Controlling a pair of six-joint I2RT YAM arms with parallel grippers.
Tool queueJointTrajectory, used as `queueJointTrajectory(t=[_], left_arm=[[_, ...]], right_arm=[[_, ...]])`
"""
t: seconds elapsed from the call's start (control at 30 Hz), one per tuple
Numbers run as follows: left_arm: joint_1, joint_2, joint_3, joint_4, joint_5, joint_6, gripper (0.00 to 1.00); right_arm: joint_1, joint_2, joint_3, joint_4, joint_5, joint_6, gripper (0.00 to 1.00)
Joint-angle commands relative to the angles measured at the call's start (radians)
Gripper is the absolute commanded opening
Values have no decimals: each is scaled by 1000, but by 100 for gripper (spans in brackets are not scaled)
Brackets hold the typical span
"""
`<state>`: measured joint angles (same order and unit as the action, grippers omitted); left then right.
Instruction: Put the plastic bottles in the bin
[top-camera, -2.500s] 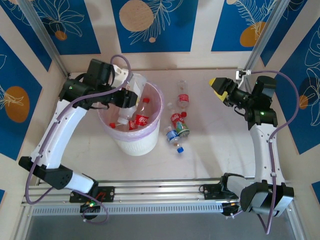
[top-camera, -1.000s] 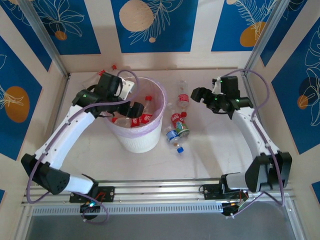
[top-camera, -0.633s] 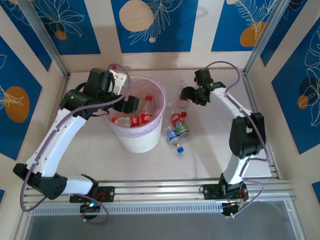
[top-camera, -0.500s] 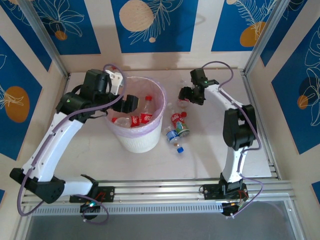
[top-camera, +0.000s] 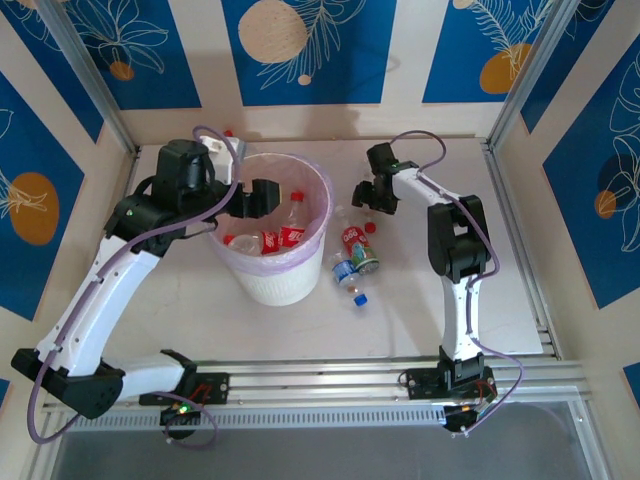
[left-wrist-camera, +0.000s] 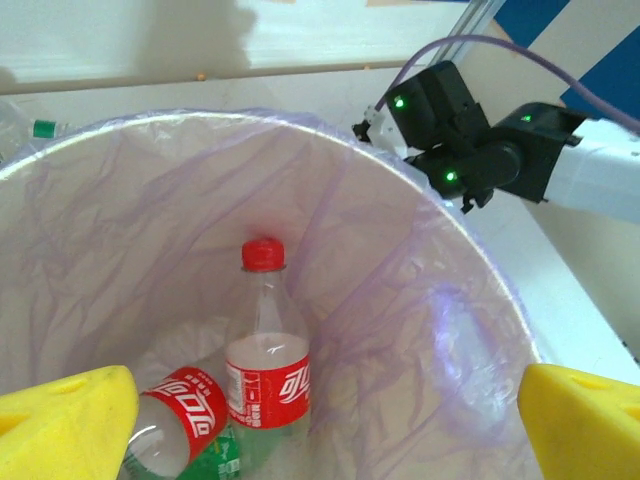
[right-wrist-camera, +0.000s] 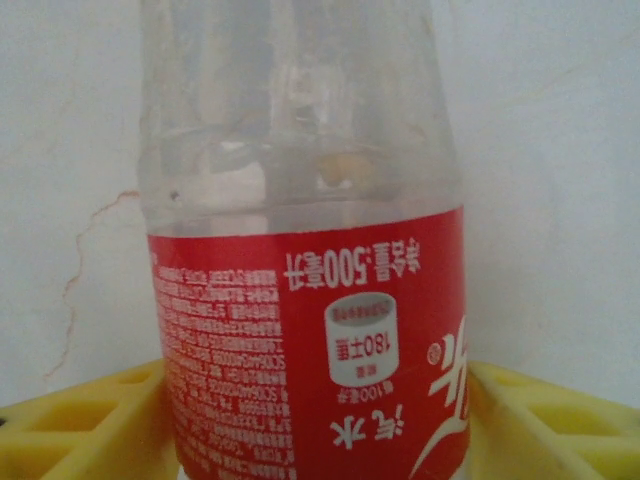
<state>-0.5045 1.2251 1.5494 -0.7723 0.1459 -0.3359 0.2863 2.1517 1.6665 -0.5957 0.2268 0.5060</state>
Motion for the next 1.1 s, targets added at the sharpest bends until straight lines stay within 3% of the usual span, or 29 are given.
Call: queueJointTrajectory(t=[0.0, 0.2, 0.47, 0.77, 1.07], left_arm=[[-6, -13, 4, 70, 0, -41, 97], [-4, 6, -37, 158, 52, -100, 97], [-4, 65, -43, 293, 145, -190, 97], [-5, 129, -40, 461, 289, -308, 97], [-25, 200, -40, 632, 409, -441, 95]], right_arm=[[-1, 9, 1, -8, 18, 11, 61], [-8, -51, -32, 2, 29, 1, 58], [-47, -281, -146, 36, -35, -16, 54], [-159, -677, -441, 274, -420, -26, 53], [-194, -961, -576, 369, -759, -65, 53]])
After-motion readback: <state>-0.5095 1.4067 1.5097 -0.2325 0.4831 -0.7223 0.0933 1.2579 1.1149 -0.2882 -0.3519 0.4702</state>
